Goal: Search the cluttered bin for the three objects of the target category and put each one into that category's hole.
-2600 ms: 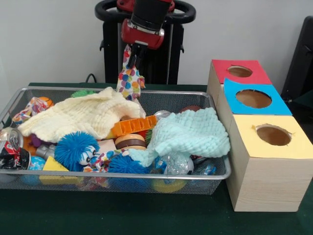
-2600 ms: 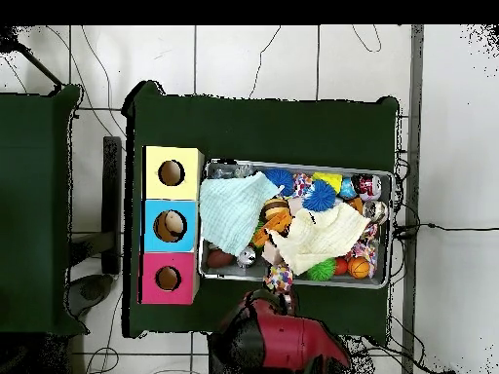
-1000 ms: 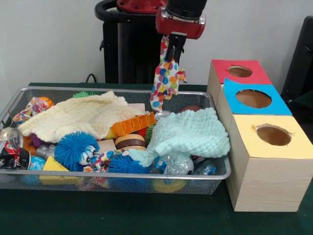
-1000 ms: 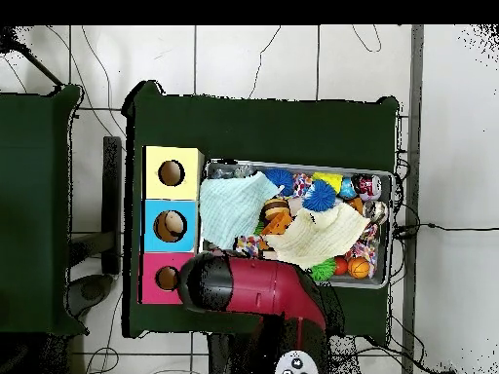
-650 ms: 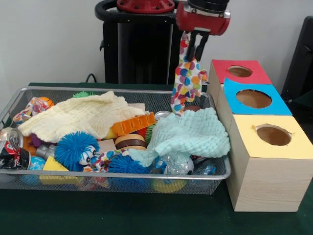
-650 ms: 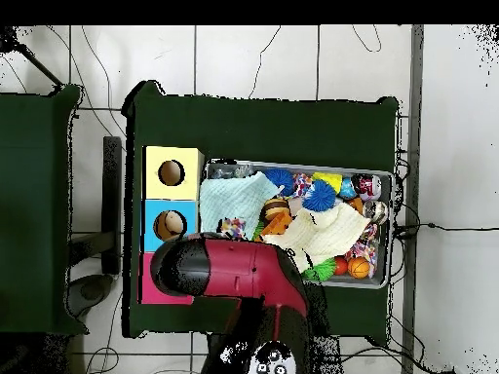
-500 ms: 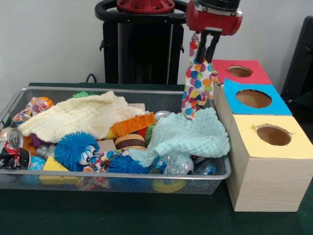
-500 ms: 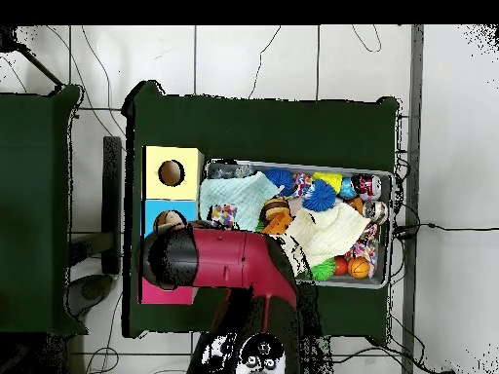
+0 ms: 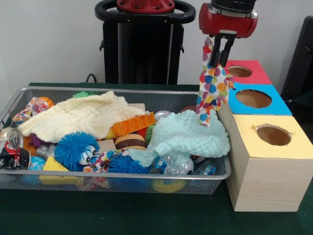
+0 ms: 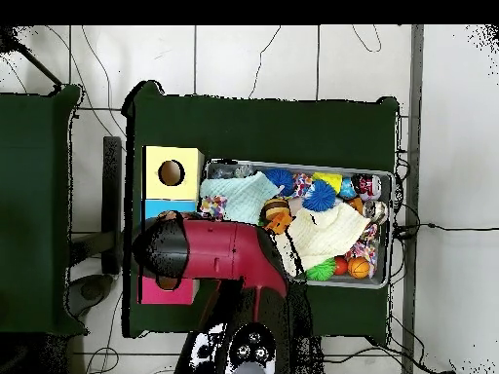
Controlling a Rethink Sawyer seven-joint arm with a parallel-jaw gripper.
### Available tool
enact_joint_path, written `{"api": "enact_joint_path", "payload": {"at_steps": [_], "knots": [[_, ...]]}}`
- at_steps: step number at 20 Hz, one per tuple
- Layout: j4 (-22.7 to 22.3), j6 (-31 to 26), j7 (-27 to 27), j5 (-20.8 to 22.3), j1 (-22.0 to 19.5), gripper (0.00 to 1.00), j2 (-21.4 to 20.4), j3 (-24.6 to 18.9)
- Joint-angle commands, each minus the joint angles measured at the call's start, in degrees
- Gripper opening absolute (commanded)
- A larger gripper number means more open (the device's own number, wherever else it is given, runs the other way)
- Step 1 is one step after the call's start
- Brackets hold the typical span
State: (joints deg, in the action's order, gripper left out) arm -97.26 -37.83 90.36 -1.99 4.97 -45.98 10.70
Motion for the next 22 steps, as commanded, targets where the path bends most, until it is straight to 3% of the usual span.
{"api": "enact_joint_path", "payload": {"at_steps": [1,9,22], "knots": [[-7.8,4.4,14.6,-2.1,0.2,0.0,-0.2,-0.8],[-12.9,8.9,16.3,-3.8,1.9,0.0,-2.1,0.6],[-11.1,6.8,16.0,-6.4,4.5,0.0,-3.2,1.7]]}}
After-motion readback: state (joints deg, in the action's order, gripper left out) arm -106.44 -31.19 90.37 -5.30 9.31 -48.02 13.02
